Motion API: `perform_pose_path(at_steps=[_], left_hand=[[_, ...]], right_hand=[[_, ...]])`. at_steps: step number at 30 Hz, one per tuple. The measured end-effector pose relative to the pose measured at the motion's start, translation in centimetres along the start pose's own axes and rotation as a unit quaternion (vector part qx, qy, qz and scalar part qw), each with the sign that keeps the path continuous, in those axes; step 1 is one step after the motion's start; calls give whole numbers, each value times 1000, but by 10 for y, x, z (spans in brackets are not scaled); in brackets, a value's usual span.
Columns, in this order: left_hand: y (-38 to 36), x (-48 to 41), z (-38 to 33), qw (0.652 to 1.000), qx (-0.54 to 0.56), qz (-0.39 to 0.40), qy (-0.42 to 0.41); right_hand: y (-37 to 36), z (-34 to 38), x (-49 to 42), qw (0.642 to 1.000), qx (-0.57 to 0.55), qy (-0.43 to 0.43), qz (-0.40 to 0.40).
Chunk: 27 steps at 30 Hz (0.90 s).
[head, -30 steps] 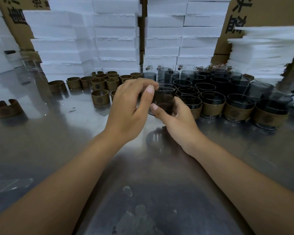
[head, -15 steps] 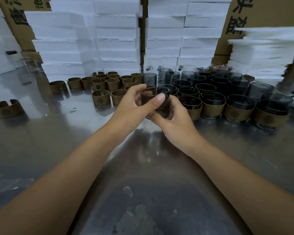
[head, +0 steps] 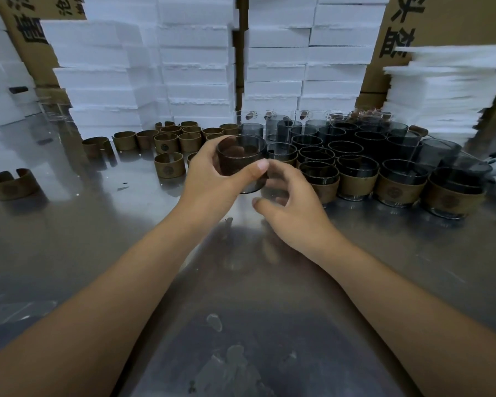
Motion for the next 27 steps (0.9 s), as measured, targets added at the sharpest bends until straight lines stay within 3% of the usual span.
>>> perform_pose_path(at_steps=[3, 6, 14, 21, 27], left_hand=[[0, 1, -2, 1000, -5, -4, -7], [-5, 2, -4, 1000, -16, 13, -14], [-22, 9, -7, 997, -18, 62, -37], [-29, 11, -7, 995, 22, 88, -38], [-26, 10, -8, 993, 40, 99, -44]], right_hand=[[7, -2, -1, 999, -30, -17, -37], [13, -6, -2, 989, -129, -37, -67], [9, -9, -2, 926, -360, -93, -67], [-1, -4, 2, 878, -461, -128, -16], [-10, -3, 4, 864, -479, -144, 56]])
Point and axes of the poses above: each hand's wrist, its own x-axis away from the middle knuckle, its own y-axis out of the back of the hand, z = x × y, the point moved 6 cm from there along -x, towards the middle knuckle, and after that the axes turned 12 degrees about z, right-handed, at the moved point
